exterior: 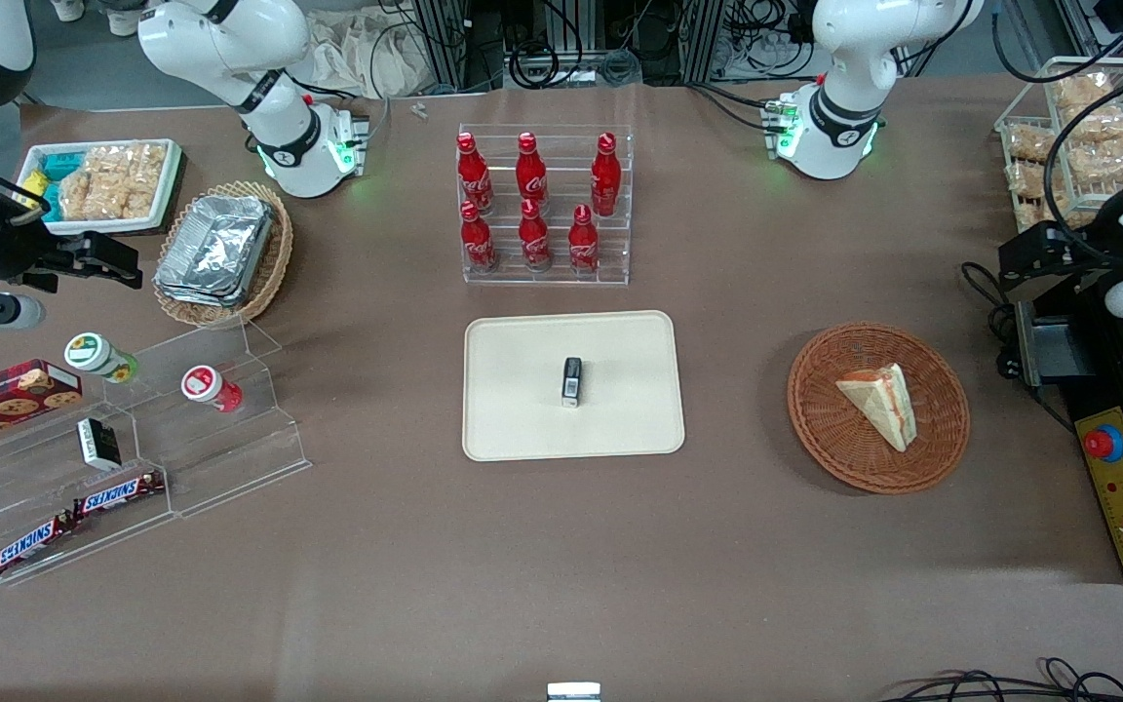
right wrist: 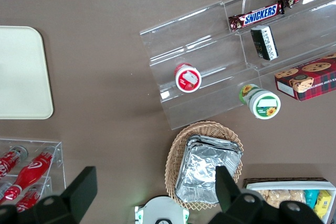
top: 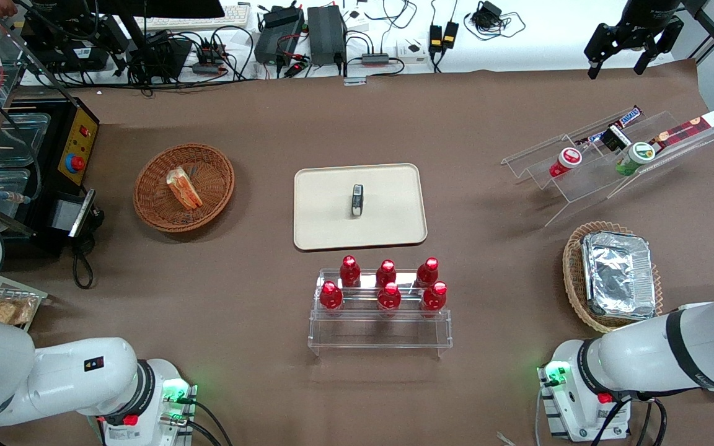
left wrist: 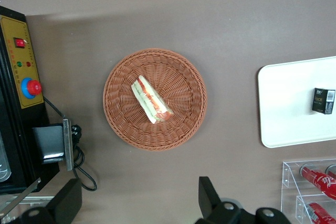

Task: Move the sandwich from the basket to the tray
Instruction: 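Move the left gripper over the wrapped sandwich in the wicker basket, then lower the left gripper and close it on the wrapped sandwich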

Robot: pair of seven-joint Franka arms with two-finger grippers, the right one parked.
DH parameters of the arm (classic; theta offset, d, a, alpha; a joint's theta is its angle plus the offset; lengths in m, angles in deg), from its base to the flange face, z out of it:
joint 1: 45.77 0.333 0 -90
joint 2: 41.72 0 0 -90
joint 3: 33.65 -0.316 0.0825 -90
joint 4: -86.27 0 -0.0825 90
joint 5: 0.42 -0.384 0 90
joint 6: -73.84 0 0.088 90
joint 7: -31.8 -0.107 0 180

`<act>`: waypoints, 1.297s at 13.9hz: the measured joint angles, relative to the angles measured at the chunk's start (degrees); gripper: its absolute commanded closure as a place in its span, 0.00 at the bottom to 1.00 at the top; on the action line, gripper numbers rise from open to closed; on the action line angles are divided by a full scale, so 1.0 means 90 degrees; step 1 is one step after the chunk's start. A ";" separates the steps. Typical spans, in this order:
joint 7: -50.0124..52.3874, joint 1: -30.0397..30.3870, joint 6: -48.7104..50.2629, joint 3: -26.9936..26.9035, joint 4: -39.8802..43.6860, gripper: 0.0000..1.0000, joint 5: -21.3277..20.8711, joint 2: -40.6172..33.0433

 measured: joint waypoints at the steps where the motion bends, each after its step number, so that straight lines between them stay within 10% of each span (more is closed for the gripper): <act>1: 0.0000 -0.0003 -0.0008 0.0029 -0.0028 0.00 -0.0001 0.0001; 7: 0.0294 0.0024 -0.0514 0.0127 -0.0486 0.00 0.0006 0.0367; 18: 0.4611 0.0059 -0.5036 0.0067 -0.3690 0.00 -0.0250 0.1019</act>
